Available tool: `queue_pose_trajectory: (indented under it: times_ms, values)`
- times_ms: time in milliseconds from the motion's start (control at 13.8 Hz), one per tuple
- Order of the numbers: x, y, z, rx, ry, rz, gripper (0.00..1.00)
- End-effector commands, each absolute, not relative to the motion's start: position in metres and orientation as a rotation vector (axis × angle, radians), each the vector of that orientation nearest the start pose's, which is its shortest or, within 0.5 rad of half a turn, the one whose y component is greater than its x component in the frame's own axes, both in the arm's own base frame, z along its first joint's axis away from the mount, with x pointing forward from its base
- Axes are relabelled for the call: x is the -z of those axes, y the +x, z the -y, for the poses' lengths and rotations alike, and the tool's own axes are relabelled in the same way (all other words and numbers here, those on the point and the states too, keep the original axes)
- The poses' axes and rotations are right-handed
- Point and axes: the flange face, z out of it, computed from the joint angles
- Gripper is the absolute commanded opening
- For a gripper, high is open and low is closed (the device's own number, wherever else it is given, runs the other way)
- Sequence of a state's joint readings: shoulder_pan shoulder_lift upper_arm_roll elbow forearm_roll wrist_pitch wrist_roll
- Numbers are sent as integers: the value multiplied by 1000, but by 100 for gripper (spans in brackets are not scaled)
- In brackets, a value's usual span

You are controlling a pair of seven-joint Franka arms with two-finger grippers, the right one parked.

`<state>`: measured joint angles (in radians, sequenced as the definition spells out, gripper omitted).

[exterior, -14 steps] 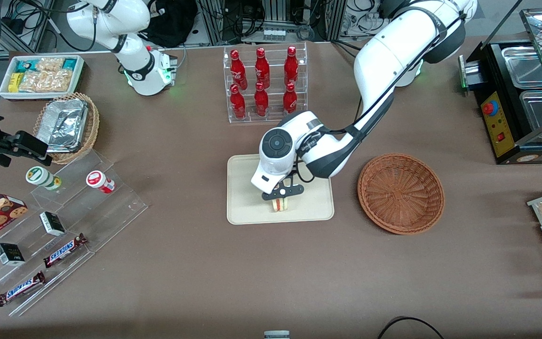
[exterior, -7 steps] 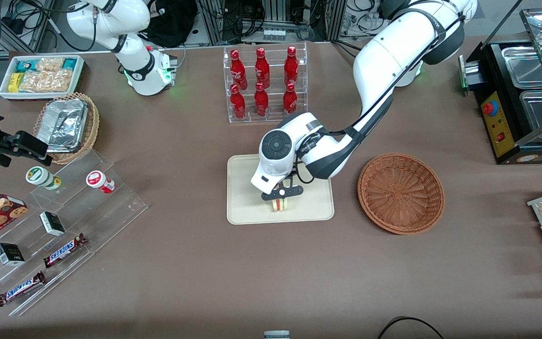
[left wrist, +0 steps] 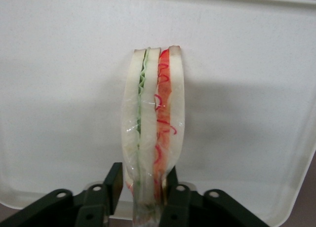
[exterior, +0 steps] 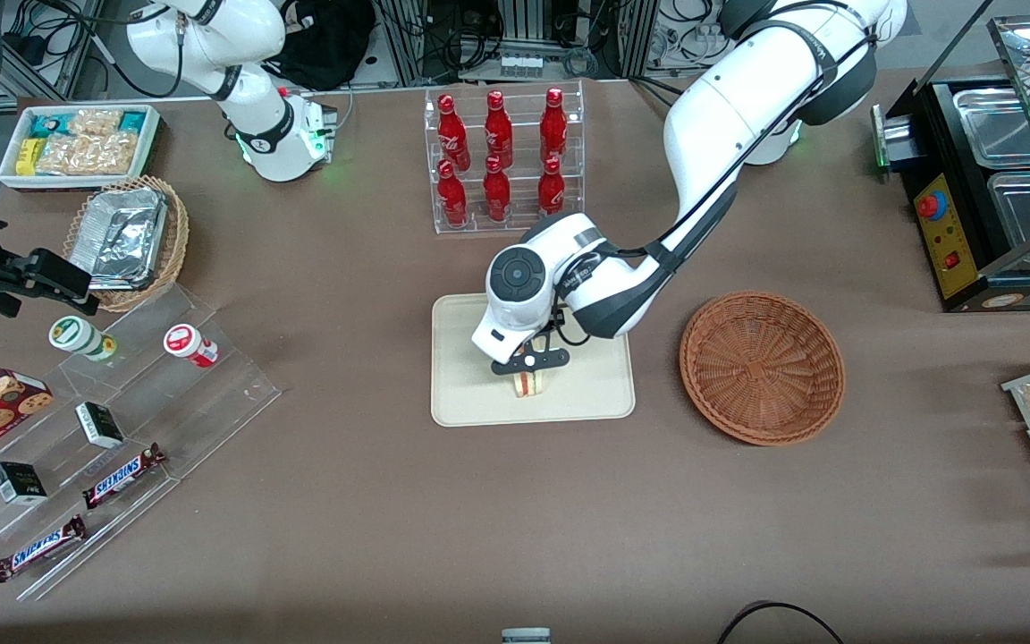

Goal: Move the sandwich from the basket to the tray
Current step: 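Lower the sandwich onto the tray and open the left gripper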

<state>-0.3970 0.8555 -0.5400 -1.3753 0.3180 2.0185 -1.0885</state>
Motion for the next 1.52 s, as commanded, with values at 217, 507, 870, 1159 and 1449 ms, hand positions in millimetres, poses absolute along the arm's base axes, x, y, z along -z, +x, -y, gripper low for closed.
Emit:
queue_pose_trajectory:
  times_ms: [217,507,870,1159,1449]
  values:
    - [-324,510,512,-94,-3115,201,100]
    - [-386,512,489,-43,-3071,224,100]
    - [-418,524,446,-50,-2973,297,100]
    - [-433,551,379,-31,-2926,441,100]
    - [-445,582,315,-58,-2929,452,100]
